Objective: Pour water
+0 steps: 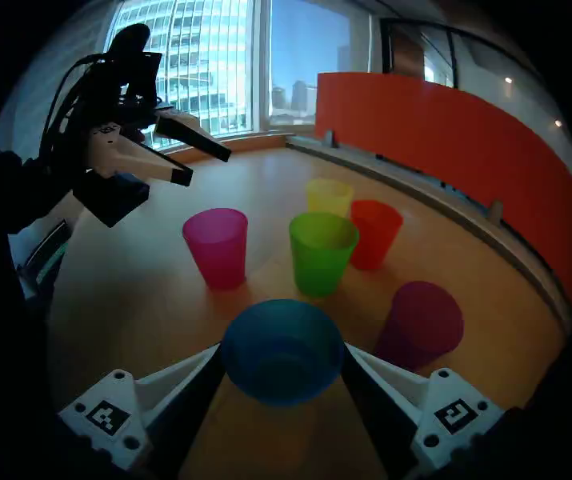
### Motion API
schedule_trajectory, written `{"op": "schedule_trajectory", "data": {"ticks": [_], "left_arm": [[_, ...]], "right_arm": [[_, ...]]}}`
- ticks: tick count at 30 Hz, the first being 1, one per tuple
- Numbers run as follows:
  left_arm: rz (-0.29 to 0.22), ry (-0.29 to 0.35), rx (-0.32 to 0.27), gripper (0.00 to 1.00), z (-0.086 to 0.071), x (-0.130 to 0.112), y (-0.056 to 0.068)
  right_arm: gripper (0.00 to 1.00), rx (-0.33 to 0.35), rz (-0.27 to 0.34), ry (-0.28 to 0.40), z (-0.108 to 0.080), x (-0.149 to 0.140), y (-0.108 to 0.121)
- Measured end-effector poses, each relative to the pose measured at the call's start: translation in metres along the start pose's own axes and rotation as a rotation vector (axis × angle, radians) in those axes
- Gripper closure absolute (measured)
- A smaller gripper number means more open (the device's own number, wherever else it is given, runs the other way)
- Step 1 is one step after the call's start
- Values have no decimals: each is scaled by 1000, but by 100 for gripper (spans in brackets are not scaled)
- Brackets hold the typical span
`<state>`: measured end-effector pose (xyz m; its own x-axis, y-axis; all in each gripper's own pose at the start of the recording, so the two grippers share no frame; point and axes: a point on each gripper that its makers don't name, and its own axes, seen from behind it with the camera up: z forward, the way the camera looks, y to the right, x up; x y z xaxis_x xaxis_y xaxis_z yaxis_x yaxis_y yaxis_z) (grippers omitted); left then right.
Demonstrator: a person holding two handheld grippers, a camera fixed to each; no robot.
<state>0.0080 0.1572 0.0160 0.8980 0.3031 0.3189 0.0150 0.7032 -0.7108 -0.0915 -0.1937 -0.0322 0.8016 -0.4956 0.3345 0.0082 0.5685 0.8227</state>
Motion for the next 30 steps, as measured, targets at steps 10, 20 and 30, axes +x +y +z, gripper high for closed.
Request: {"op": "schedule_trajectory", "data": {"ticks": [10,20,30], "left_arm": [[10,-15,-6,4,9,1,-1],[16,-45,-16,4,22,-1,0],[9,-85,-8,4,39,-9,-6]], "right_arm": [[9,4,-13,-5,-1,-1,1],[9,2,-18,14,-6,3,2],[9,-15,-12,84,-28,29,5]]}}
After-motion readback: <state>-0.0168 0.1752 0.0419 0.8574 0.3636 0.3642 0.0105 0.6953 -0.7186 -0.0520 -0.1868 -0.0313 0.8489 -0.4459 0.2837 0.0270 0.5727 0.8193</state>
